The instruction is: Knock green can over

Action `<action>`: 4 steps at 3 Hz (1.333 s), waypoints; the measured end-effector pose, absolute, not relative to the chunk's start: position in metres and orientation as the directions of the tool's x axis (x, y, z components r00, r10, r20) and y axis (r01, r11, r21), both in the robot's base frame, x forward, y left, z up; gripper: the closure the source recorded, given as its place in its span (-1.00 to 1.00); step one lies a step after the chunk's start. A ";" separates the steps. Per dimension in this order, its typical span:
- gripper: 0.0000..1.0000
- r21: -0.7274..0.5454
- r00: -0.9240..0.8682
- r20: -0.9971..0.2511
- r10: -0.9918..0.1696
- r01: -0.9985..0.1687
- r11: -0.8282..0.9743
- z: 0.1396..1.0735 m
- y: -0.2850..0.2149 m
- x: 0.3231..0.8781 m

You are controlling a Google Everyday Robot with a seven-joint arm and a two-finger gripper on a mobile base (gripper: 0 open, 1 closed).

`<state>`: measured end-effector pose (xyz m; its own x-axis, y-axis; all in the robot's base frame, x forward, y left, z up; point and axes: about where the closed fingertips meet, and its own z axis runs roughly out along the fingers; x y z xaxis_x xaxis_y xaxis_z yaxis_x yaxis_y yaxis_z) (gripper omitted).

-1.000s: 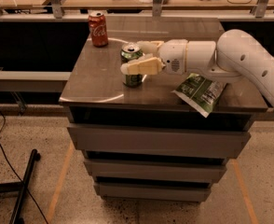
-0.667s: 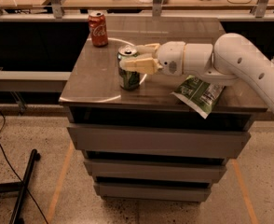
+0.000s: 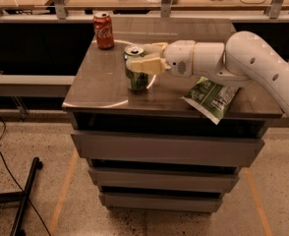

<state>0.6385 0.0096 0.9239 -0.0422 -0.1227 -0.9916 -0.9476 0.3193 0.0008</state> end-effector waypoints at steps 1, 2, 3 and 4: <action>1.00 -0.049 -0.011 -0.984 -0.179 -0.944 0.326 0.940 0.004 0.643; 1.00 -0.118 0.026 -0.961 -0.276 -0.939 0.324 0.957 0.002 0.648; 1.00 -0.193 0.046 -0.897 -0.440 -0.935 0.297 0.961 0.003 0.653; 1.00 -0.237 0.040 -0.784 -0.619 -0.941 0.239 0.952 0.004 0.656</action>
Offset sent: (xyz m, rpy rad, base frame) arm 0.0235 -0.0196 0.0543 -0.3446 -0.1370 -0.0365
